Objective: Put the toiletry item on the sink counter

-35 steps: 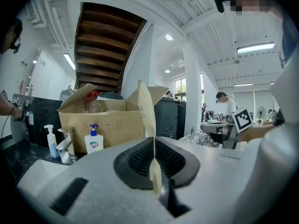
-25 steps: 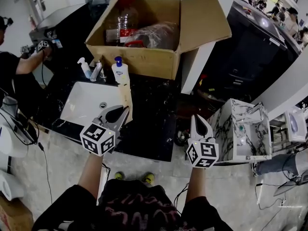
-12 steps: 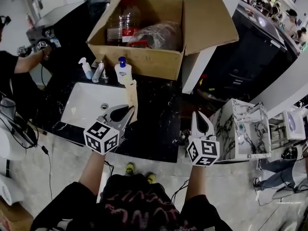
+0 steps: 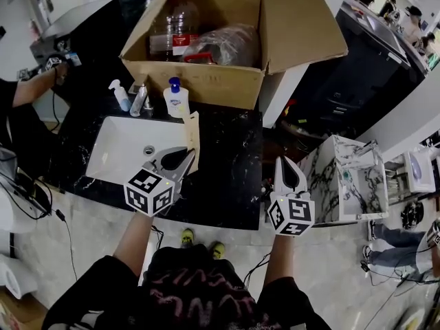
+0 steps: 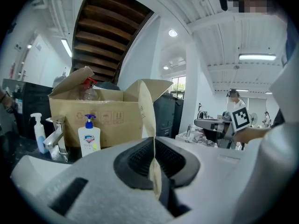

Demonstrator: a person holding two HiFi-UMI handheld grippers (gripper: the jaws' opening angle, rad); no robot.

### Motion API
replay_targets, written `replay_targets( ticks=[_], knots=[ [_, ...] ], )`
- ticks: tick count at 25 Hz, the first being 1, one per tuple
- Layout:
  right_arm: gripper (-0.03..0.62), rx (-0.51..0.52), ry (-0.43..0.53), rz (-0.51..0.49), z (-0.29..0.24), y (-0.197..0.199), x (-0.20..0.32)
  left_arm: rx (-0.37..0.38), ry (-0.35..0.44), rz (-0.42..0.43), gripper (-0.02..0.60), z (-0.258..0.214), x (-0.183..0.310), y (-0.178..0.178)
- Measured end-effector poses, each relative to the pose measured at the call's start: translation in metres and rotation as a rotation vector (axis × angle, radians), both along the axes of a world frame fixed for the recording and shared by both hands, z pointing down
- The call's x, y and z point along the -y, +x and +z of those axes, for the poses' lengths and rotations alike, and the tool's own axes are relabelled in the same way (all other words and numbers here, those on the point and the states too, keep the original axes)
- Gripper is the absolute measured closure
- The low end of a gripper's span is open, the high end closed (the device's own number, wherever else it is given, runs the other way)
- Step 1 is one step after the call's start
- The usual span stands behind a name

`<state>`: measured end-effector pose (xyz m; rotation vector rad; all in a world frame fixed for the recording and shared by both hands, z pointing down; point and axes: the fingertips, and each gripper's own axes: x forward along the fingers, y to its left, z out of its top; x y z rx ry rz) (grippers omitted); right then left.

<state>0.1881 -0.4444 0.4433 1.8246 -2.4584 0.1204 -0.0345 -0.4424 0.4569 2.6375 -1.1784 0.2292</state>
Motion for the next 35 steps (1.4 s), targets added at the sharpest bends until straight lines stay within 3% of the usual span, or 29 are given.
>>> replay_targets(
  ticks=[21, 35],
  knots=[
    [0.582, -0.005, -0.046, 0.018, 0.019, 0.002, -0.003, 0.02, -0.135, 0.044, 0.571, 0.062, 0.011, 0.025],
    [0.582, -0.009, -0.068, 0.018, 0.03, 0.007, 0.002, 0.056, -0.21, 0.027, 0.571, 0.099, 0.018, 0.032]
  ],
)
